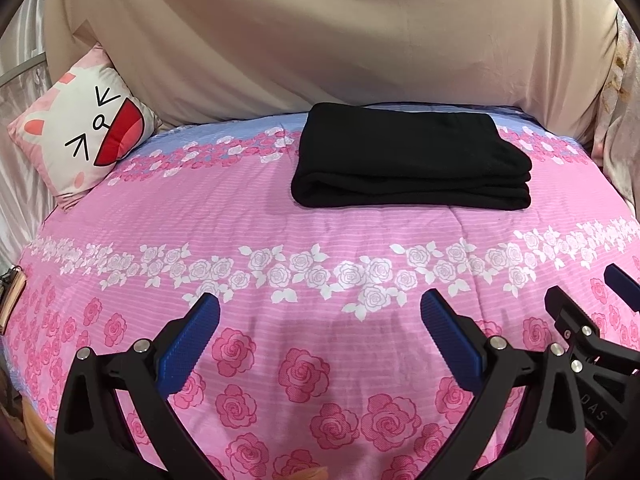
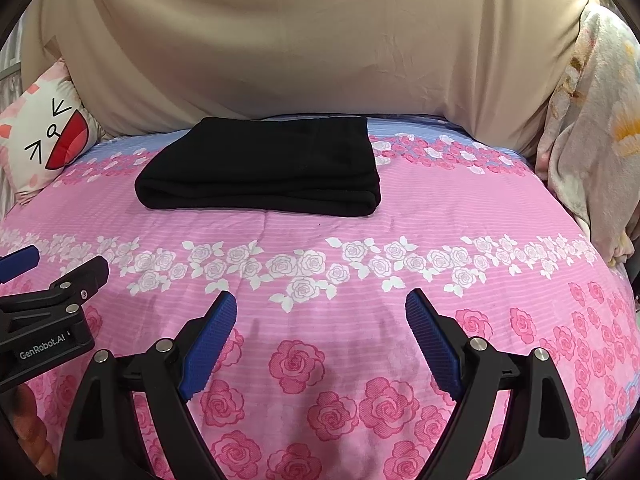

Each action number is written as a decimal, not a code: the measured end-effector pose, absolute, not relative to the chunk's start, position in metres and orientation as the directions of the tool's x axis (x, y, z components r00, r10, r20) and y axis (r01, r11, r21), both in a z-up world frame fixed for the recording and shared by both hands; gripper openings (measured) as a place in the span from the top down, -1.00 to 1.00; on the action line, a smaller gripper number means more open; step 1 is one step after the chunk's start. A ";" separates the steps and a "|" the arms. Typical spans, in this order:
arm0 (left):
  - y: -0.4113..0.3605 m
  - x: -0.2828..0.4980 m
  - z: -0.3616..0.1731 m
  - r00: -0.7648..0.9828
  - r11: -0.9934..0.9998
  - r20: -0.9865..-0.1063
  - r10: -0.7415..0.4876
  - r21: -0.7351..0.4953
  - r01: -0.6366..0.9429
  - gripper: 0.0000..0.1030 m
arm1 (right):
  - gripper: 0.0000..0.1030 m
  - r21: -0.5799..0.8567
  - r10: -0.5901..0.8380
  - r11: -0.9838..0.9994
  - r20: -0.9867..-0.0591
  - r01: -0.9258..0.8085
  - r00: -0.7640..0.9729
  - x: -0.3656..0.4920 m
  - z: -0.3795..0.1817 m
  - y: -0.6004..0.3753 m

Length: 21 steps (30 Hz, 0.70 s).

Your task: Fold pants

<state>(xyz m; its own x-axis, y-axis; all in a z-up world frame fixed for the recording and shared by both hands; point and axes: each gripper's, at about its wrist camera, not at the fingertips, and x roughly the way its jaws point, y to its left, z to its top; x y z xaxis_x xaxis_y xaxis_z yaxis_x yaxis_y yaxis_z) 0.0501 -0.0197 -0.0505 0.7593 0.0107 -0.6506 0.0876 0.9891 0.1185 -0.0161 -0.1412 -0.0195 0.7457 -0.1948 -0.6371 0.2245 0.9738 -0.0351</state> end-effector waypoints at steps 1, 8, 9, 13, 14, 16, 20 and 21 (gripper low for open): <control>-0.020 0.050 -0.051 0.759 0.989 -0.651 0.011 0.120 0.089 -0.91 | -0.64 -0.035 -0.195 0.974 -0.638 0.224 0.745 -0.016 -0.020 -0.141; -0.020 0.053 -0.052 0.749 0.989 -0.662 -0.001 0.112 0.100 -0.91 | -0.64 -0.033 -0.191 0.974 -0.642 0.222 0.742 -0.016 -0.021 -0.142; -0.020 0.054 -0.052 0.748 0.988 -0.664 0.000 0.114 0.100 -0.91 | -0.64 -0.033 -0.192 0.974 -0.642 0.223 0.742 -0.016 -0.021 -0.142; -0.020 0.055 -0.055 0.743 0.987 -0.669 0.008 0.123 0.101 -0.91 | -0.64 -0.033 -0.191 0.974 -0.645 0.223 0.740 -0.016 -0.021 -0.142; -0.020 0.055 -0.056 0.742 0.987 -0.670 0.006 0.124 0.104 -0.91 | -0.64 -0.032 -0.191 0.974 -0.646 0.223 0.739 -0.016 -0.022 -0.142; -0.020 0.055 -0.057 0.739 0.987 -0.674 -0.003 0.117 0.110 -0.91 | -0.64 -0.031 -0.191 0.974 -0.646 0.224 0.739 -0.016 -0.022 -0.141; -0.018 0.056 -0.057 0.724 0.988 -0.687 -0.058 0.063 0.139 -0.91 | -0.64 -0.031 -0.190 0.974 -0.648 0.224 0.738 -0.016 -0.022 -0.142; -0.018 0.056 -0.057 0.725 0.988 -0.686 -0.067 0.055 0.143 -0.91 | -0.64 -0.030 -0.190 0.974 -0.648 0.225 0.738 -0.017 -0.022 -0.142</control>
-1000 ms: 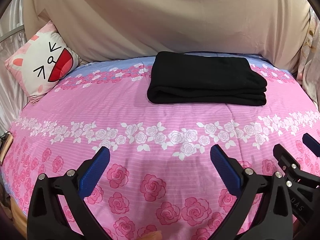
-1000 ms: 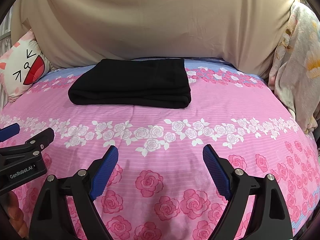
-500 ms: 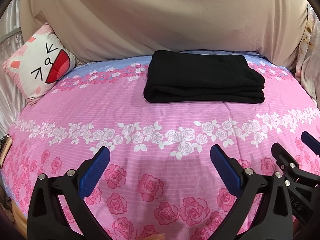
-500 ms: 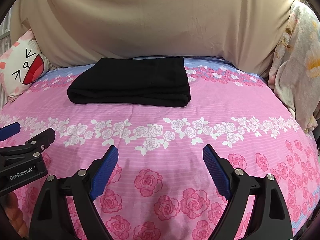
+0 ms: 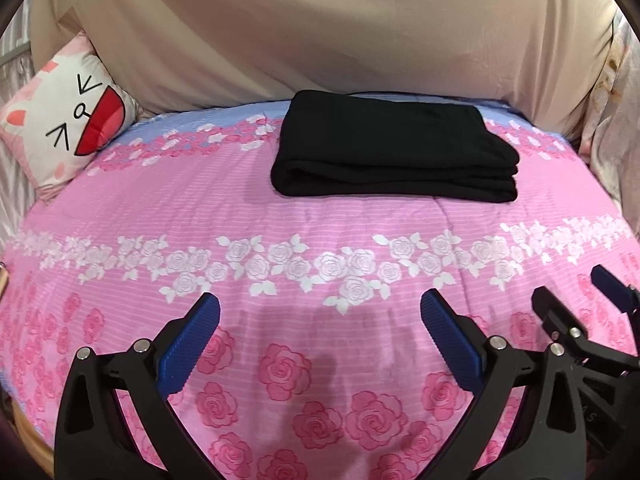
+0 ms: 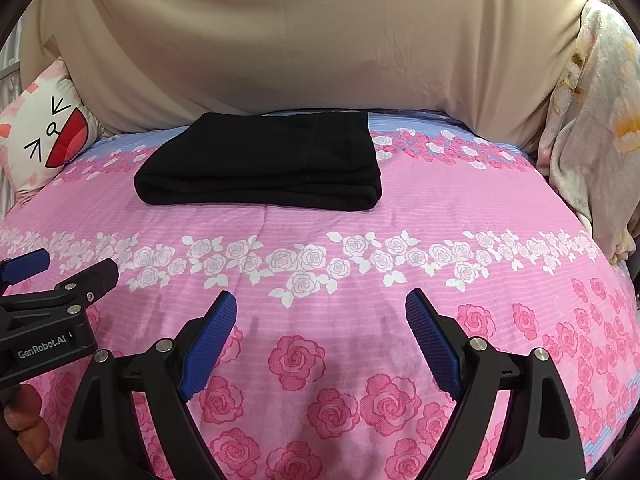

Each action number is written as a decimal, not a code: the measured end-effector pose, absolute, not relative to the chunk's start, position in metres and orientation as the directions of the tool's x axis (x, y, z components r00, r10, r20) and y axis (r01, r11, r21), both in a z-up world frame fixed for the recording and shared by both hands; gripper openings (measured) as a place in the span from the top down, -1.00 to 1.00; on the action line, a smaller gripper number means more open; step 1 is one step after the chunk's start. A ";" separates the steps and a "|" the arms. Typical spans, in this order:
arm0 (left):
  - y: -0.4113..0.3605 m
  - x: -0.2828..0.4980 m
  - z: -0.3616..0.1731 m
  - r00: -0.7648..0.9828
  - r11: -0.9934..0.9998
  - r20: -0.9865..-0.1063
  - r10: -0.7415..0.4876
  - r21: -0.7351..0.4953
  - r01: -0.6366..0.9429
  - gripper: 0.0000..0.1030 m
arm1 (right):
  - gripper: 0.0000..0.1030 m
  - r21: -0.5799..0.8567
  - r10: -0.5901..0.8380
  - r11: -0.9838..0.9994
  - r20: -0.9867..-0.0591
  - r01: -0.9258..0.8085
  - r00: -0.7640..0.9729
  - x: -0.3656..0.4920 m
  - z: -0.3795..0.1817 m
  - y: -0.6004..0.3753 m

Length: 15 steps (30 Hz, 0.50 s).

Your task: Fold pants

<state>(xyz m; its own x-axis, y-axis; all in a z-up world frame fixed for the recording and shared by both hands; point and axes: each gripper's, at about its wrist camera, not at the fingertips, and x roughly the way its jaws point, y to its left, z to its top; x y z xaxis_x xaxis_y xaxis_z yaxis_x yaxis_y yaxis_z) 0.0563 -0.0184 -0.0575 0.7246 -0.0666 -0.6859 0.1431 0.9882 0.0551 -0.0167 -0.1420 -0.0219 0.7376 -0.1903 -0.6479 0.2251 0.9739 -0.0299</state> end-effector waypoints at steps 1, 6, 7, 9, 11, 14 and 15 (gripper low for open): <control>-0.018 0.056 -0.057 0.729 0.989 -0.682 -0.065 0.055 0.140 -0.91 | -0.64 -0.028 -0.188 0.974 -0.648 0.223 0.738 -0.016 -0.022 -0.142; -0.020 0.053 -0.054 0.750 0.988 -0.660 -0.036 0.087 0.124 -0.91 | -0.64 -0.028 -0.190 0.974 -0.649 0.226 0.737 -0.017 -0.022 -0.143; -0.020 0.053 -0.054 0.752 0.989 -0.658 -0.030 0.091 0.119 -0.91 | -0.64 -0.028 -0.187 0.974 -0.651 0.223 0.736 -0.017 -0.022 -0.144; -0.020 0.053 -0.054 0.755 0.989 -0.655 -0.016 0.100 0.107 -0.91 | -0.64 -0.030 -0.191 0.973 -0.649 0.227 0.736 -0.017 -0.022 -0.143; -0.018 0.054 -0.054 0.758 0.989 -0.652 -0.003 0.110 0.099 -0.91 | -0.64 -0.029 -0.192 0.973 -0.652 0.228 0.734 -0.017 -0.022 -0.143; -0.018 0.054 -0.055 0.760 0.988 -0.650 0.011 0.125 0.093 -0.91 | -0.64 -0.031 -0.194 0.973 -0.656 0.231 0.729 -0.017 -0.023 -0.144; -0.019 0.053 -0.055 0.763 0.987 -0.647 0.009 0.129 0.098 -0.91 | -0.64 -0.032 -0.194 0.973 -0.657 0.230 0.728 -0.016 -0.023 -0.144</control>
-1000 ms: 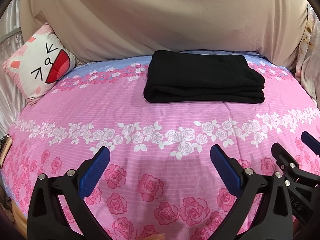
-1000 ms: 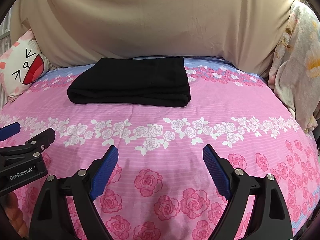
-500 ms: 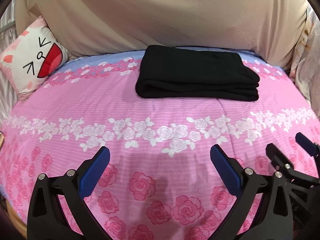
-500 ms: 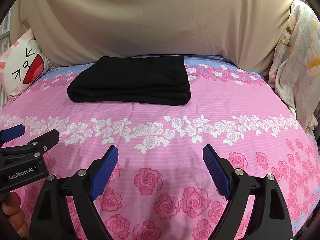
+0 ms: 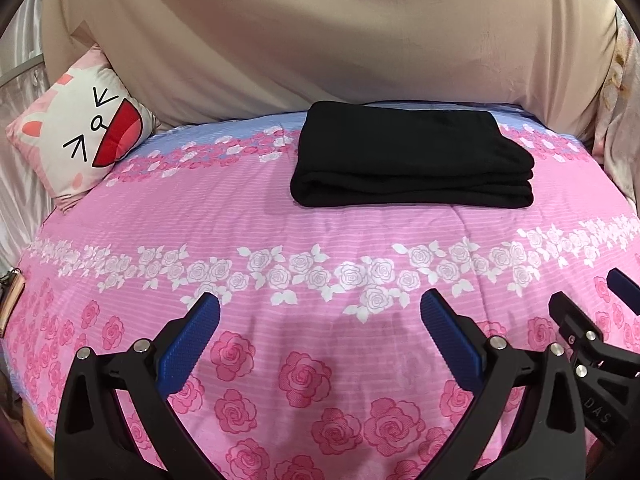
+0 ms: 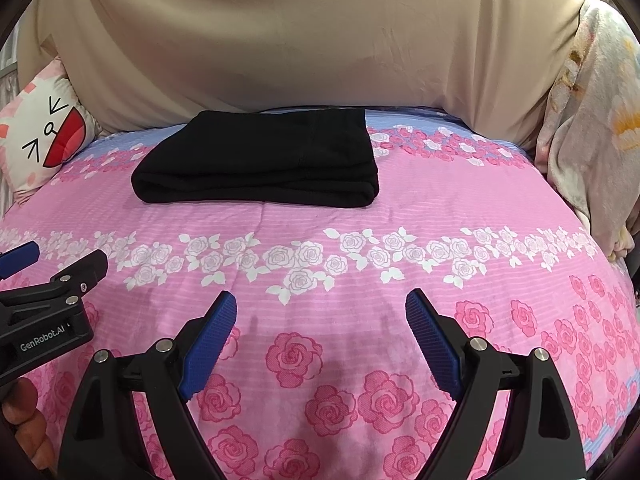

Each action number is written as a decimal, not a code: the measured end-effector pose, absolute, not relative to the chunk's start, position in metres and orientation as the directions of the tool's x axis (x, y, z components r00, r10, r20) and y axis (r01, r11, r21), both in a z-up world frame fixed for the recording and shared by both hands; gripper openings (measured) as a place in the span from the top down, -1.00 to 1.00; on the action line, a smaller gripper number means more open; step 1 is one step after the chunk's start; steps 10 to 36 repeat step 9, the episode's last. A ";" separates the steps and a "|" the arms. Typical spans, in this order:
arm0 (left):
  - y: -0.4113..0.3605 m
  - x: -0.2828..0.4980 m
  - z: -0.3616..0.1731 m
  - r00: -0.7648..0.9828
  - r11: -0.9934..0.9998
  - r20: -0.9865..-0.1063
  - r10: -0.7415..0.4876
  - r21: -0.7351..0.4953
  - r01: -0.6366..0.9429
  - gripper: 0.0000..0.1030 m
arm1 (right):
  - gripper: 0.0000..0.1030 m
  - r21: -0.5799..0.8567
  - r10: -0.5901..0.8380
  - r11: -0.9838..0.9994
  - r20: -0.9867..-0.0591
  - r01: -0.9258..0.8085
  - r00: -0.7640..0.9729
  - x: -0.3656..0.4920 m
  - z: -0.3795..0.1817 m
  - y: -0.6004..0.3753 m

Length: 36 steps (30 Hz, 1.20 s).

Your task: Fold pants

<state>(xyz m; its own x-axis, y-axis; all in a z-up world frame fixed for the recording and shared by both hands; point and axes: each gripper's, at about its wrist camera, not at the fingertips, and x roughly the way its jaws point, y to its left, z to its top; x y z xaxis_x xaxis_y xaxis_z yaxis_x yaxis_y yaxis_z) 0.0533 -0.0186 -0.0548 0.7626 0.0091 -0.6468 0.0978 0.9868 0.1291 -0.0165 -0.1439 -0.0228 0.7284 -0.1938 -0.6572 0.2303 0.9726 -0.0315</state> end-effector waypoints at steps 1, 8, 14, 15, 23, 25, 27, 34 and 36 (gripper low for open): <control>-0.019 0.053 -0.055 0.765 0.986 -0.643 0.030 0.147 0.085 -0.91 | -0.64 -0.032 -0.195 0.972 -0.657 0.231 0.728 -0.017 -0.023 -0.144; -0.019 0.062 -0.067 0.699 0.981 -0.713 0.062 0.172 0.089 -0.91 | -0.68 -0.034 -0.194 0.973 -0.659 0.229 0.726 -0.017 -0.022 -0.144; -0.019 0.062 -0.069 0.693 0.982 -0.718 0.058 0.166 0.089 -0.91 | -0.68 -0.034 -0.193 0.973 -0.658 0.228 0.728 -0.017 -0.022 -0.144; -0.019 0.062 -0.069 0.693 0.982 -0.718 0.058 0.166 0.089 -0.91 | -0.68 -0.034 -0.193 0.973 -0.658 0.228 0.728 -0.017 -0.022 -0.144; -0.019 0.062 -0.069 0.693 0.982 -0.718 0.058 0.166 0.089 -0.91 | -0.68 -0.034 -0.193 0.973 -0.658 0.228 0.728 -0.017 -0.022 -0.144; -0.019 0.062 -0.069 0.693 0.982 -0.718 0.058 0.166 0.089 -0.91 | -0.68 -0.034 -0.193 0.973 -0.658 0.228 0.728 -0.017 -0.022 -0.144; -0.019 0.062 -0.069 0.693 0.982 -0.718 0.058 0.166 0.089 -0.91 | -0.68 -0.034 -0.193 0.973 -0.658 0.228 0.728 -0.017 -0.022 -0.144; -0.019 0.062 -0.069 0.693 0.982 -0.718 0.058 0.166 0.089 -0.91 | -0.68 -0.034 -0.193 0.973 -0.658 0.228 0.728 -0.017 -0.022 -0.144; -0.019 0.062 -0.069 0.693 0.982 -0.718 0.058 0.166 0.089 -0.91 | -0.68 -0.034 -0.193 0.973 -0.658 0.228 0.728 -0.017 -0.022 -0.144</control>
